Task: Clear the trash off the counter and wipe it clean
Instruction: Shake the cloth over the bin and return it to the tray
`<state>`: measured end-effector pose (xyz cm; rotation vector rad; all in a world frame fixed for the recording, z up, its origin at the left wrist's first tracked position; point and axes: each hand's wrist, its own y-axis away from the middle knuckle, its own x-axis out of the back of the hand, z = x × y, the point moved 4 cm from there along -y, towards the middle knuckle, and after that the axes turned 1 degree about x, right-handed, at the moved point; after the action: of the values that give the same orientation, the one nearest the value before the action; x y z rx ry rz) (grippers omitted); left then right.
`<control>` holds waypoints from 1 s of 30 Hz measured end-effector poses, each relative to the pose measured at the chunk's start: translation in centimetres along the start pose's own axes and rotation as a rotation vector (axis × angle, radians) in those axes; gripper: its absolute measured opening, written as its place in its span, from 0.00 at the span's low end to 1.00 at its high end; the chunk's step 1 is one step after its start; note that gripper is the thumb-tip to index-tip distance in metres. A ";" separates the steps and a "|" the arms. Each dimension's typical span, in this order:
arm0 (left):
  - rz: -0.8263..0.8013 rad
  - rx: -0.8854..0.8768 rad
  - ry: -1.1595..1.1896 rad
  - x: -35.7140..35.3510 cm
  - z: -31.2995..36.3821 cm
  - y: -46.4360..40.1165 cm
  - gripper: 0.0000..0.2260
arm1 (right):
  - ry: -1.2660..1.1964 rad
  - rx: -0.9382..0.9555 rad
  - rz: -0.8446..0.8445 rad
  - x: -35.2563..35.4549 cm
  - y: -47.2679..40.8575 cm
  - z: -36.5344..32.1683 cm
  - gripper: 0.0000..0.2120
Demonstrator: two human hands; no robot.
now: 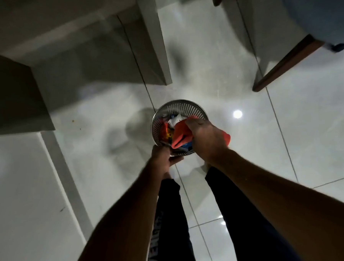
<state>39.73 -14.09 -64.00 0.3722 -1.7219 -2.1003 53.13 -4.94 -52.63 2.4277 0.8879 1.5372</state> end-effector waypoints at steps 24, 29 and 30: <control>-0.323 -0.853 -0.819 -2.2 20.5 47.1 0.15 | -0.587 -0.068 0.376 20.9 18.0 -19.1 0.55; -0.599 -0.957 -0.999 -1.5 27.0 58.7 0.03 | -0.925 0.072 0.662 28.8 18.3 -20.3 0.55; -0.625 -0.968 -1.042 -1.5 28.3 60.6 0.03 | -1.074 0.018 0.693 30.3 17.7 -20.1 0.51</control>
<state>36.61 1.42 0.99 -0.6747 -0.6576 -3.6333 52.27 -6.82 -12.21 3.0769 -0.1637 0.0759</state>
